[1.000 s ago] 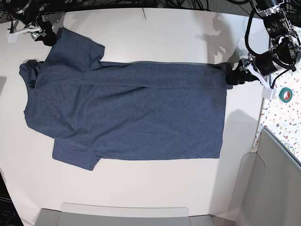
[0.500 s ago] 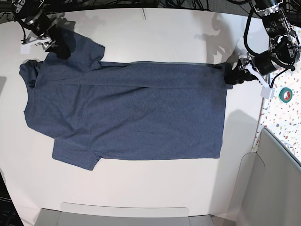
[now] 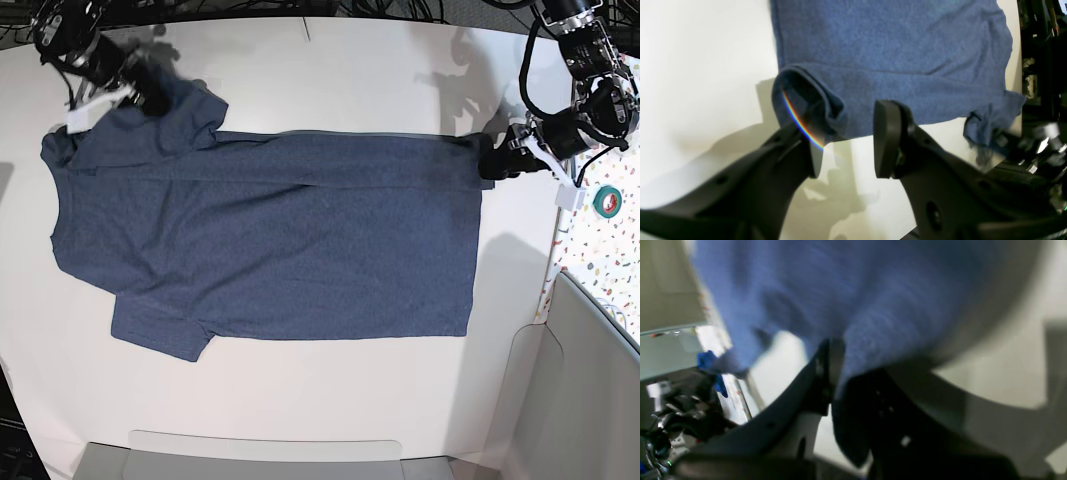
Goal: Layout the t-shirt on the table in an organized manner, then fold the t-shirt properly
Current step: 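Release the right gripper and regrasp the shirt shoulder edge, then pull the shoulder edge with the right gripper to straighten the fold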
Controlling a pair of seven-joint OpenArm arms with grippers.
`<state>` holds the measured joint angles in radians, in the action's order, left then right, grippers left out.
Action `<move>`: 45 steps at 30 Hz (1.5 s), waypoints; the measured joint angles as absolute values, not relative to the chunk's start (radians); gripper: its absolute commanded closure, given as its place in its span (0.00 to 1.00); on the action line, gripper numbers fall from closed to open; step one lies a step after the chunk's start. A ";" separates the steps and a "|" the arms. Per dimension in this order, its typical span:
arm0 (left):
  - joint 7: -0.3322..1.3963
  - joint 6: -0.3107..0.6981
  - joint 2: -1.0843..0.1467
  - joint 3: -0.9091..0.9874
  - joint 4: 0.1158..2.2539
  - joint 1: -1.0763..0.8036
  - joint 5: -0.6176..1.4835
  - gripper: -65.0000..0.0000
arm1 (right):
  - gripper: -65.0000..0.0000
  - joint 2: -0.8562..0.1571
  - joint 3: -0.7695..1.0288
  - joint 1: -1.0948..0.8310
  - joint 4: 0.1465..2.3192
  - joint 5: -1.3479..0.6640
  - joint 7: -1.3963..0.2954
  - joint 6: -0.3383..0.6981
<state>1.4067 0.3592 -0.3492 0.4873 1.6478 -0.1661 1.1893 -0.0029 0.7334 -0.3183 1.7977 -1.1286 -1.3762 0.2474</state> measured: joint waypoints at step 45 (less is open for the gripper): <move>1.406 0.360 -0.336 0.378 1.648 -0.173 1.189 0.64 | 0.04 -0.150 0.612 -0.005 1.547 -1.212 -1.333 0.247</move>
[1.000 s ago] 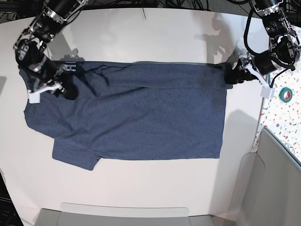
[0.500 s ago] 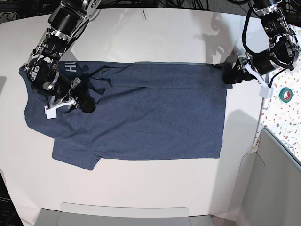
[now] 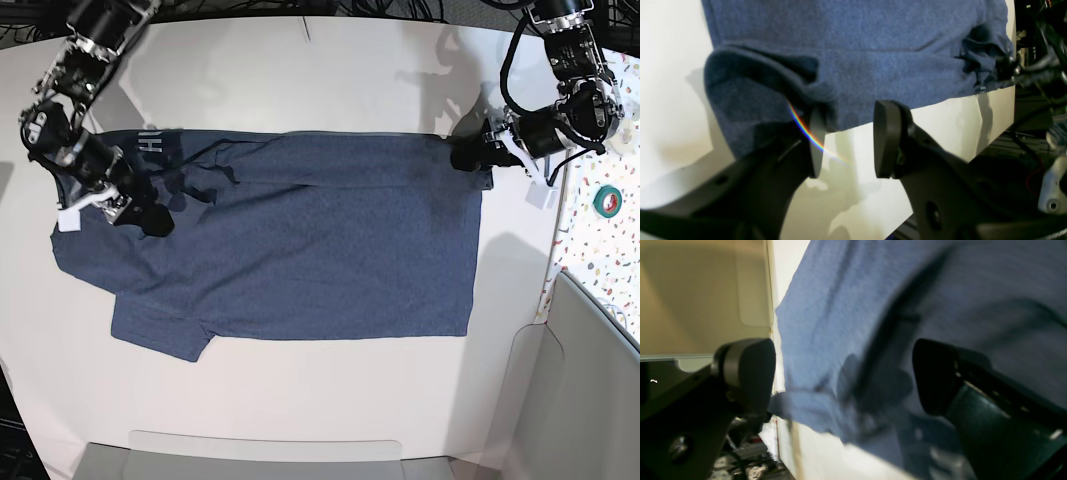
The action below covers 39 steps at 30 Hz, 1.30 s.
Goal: Layout the t-shirt on the table in an organized manner, then fold the t-shirt properly
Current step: 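Pull the shoulder edge with the right gripper to straighten the fold, then hold the folded edge with both grippers and adjust it flat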
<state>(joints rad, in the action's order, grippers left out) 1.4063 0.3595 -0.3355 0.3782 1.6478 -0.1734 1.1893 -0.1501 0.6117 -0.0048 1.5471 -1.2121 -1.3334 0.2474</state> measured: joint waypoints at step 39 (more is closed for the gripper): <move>1.407 0.360 -0.333 0.377 1.648 -0.192 1.189 0.64 | 0.59 -0.151 1.088 -0.010 1.324 -1.037 -1.307 0.263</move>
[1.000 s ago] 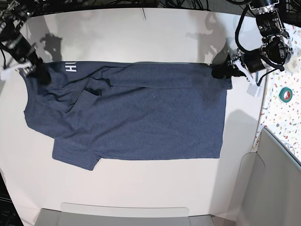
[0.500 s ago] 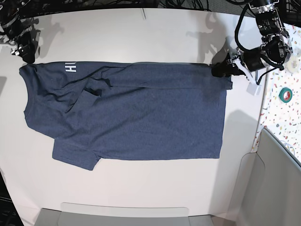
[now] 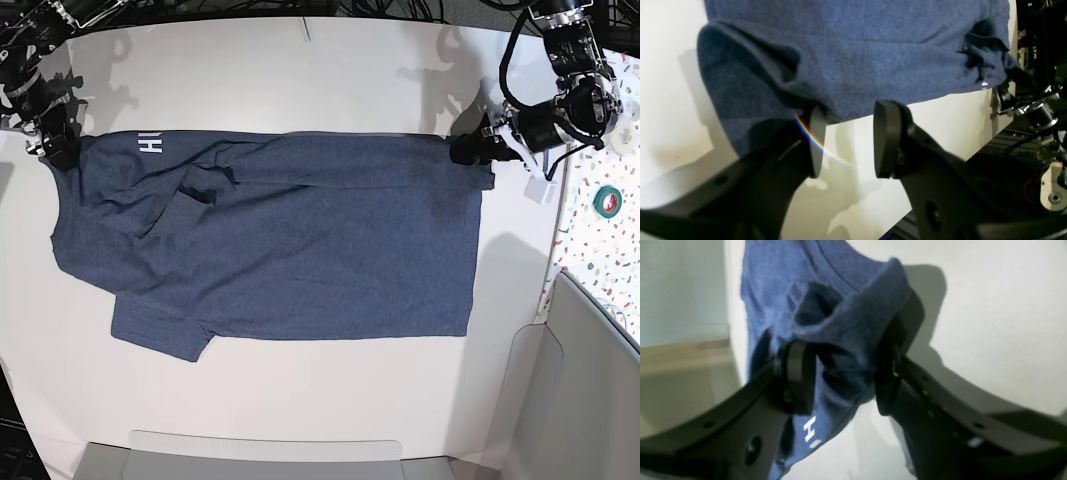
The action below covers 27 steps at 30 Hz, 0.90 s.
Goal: Layout the t-shirt on the table in an organized manner, then fold the t-shirt properly
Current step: 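Hold the folded edge with both grippers and adjust it flat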
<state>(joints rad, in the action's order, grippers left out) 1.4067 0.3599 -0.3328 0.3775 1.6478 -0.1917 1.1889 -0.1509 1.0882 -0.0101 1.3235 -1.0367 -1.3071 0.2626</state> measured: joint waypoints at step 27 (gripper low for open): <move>1.410 0.355 -0.107 0.675 1.631 -0.300 1.190 0.52 | 1.00 -0.138 1.085 -0.012 1.332 -1.010 -1.290 0.271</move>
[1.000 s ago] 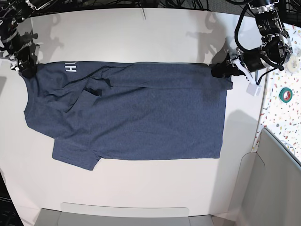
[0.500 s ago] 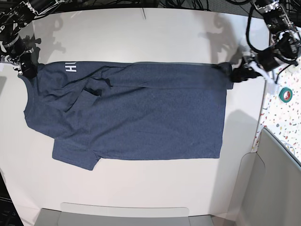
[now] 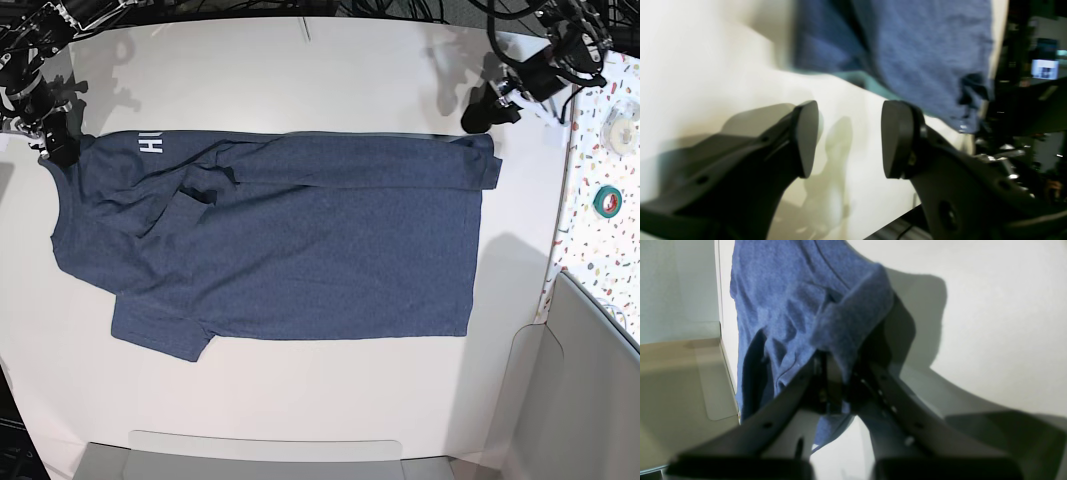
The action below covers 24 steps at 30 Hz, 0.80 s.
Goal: Layout the t-shirt on the table in an organized manner, then fold the t-shirt properly
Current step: 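Hold the folded edge with both grippers and adjust it flat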
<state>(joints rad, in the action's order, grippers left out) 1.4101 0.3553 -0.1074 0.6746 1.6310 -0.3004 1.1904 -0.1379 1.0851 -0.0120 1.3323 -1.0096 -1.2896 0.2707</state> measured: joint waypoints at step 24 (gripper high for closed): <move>1.385 0.023 -0.192 0.686 1.631 -0.214 1.186 0.42 | 1.00 -0.140 1.083 -0.027 1.333 -1.026 -1.286 0.282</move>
<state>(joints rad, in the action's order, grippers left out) 1.3846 0.0227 -0.1917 0.6857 1.6314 -0.2138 1.1858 -0.1402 1.0832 -0.0265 1.3331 -1.0264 -1.2858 0.2817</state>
